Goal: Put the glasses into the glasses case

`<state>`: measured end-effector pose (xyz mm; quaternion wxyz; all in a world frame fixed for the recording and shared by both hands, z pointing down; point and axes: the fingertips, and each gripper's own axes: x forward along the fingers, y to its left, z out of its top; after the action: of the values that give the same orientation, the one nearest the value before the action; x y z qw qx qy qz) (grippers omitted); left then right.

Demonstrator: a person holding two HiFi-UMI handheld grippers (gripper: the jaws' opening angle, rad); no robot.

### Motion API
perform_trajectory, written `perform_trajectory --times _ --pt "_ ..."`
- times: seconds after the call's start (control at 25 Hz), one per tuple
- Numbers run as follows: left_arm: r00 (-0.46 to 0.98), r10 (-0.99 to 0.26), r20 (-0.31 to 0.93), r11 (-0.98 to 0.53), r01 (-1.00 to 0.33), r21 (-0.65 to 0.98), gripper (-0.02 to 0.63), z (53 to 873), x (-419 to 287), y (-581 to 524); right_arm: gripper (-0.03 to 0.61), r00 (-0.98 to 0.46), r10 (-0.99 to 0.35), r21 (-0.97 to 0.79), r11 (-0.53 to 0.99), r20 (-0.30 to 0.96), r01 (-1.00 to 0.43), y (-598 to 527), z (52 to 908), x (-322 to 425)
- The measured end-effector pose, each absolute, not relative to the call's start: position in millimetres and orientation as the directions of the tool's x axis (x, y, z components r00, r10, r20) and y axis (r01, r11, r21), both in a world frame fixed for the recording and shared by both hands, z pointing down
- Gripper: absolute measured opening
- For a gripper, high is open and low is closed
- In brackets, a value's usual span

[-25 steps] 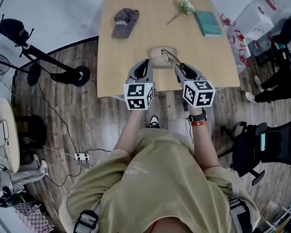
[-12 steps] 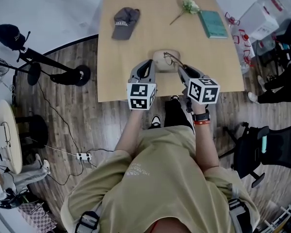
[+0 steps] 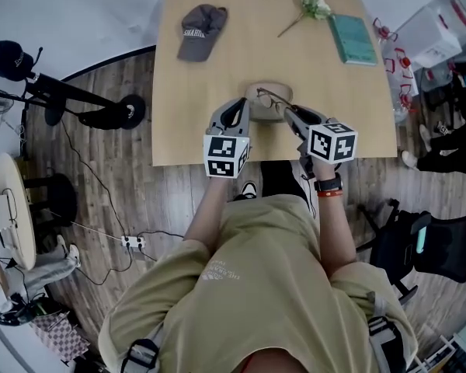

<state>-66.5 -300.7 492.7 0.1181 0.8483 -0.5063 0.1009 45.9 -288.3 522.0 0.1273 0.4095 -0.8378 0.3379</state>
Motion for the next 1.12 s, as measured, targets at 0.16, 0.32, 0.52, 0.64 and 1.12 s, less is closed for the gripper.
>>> perform_trajectory --times 0.16,0.32,0.52,0.64,1.12 --pt "0.457 -0.832 0.314 -0.447 -0.888 0.109 0.021 506.4 -65.0 -315.5 0.103 -0.679 -0.542 -0.52 0.442 0.495 -0.731 -300.9 540.1 49.2" --pt "0.46 -0.823 0.333 -0.445 -0.887 0.125 0.021 516.4 -67.7 -330.5 0.104 -0.718 -0.492 -0.575 0.434 0.494 -0.693 -316.8 557.5 50.6" --pt "0.477 -0.808 0.345 -0.457 -0.878 0.143 0.021 524.6 -66.4 -343.6 0.104 -0.754 -0.42 -0.618 0.434 0.504 -0.655 -335.0 575.0 48.0" --pt "0.482 -0.801 0.354 -0.462 -0.875 0.145 0.021 530.3 -64.1 -348.8 0.104 -0.776 -0.362 -0.637 0.444 0.516 -0.63 -339.1 588.6 41.9" --pt "0.476 -0.794 0.378 -0.442 -0.879 0.177 0.021 543.5 -68.9 -361.7 0.104 -0.835 -0.213 -0.73 0.408 0.508 -0.549 -347.8 621.7 37.7"
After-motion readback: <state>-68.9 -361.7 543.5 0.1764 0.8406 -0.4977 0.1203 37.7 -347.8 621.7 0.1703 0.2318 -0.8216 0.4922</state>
